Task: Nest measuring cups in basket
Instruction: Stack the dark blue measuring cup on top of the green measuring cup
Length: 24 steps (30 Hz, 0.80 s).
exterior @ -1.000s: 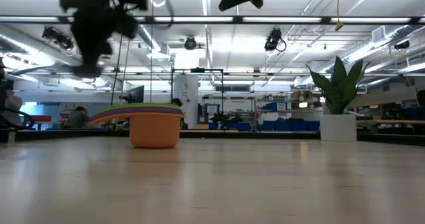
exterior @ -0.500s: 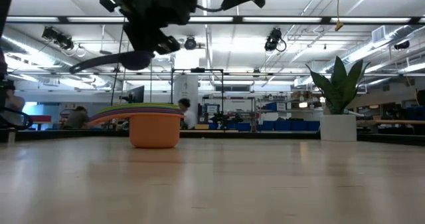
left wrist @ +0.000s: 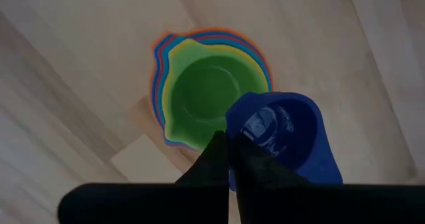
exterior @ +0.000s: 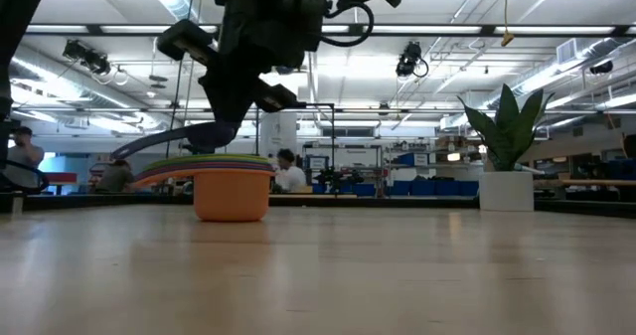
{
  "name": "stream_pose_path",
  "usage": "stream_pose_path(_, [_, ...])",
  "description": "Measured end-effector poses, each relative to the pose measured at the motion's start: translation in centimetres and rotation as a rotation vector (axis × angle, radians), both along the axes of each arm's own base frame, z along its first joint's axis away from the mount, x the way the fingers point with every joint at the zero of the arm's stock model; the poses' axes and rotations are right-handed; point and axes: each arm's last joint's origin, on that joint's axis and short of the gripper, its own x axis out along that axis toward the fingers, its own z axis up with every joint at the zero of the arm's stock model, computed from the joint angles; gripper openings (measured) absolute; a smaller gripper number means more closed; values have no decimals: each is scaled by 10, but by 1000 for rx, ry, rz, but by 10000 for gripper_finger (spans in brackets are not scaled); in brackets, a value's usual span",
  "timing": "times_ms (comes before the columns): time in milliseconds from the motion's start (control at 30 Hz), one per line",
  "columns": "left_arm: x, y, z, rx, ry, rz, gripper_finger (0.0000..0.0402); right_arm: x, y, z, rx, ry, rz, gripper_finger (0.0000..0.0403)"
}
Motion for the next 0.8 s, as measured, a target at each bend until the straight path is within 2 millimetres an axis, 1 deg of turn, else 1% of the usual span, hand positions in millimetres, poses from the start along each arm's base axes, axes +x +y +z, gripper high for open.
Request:
stream_pose_path(300, [3, 0, 0, 3, -33, -24, 7, 0, 0, 0, -8, 4, 6, 3])
stream_pose_path(633, [4, 0, 0, 13, -38, 0, 58, 0, 0, 0, -8, 4, 6, 3])
stream_pose_path(800, [4, 1, 0, 14, -39, 2, 77, 0, 0, 0, -8, 4, 7, 3])
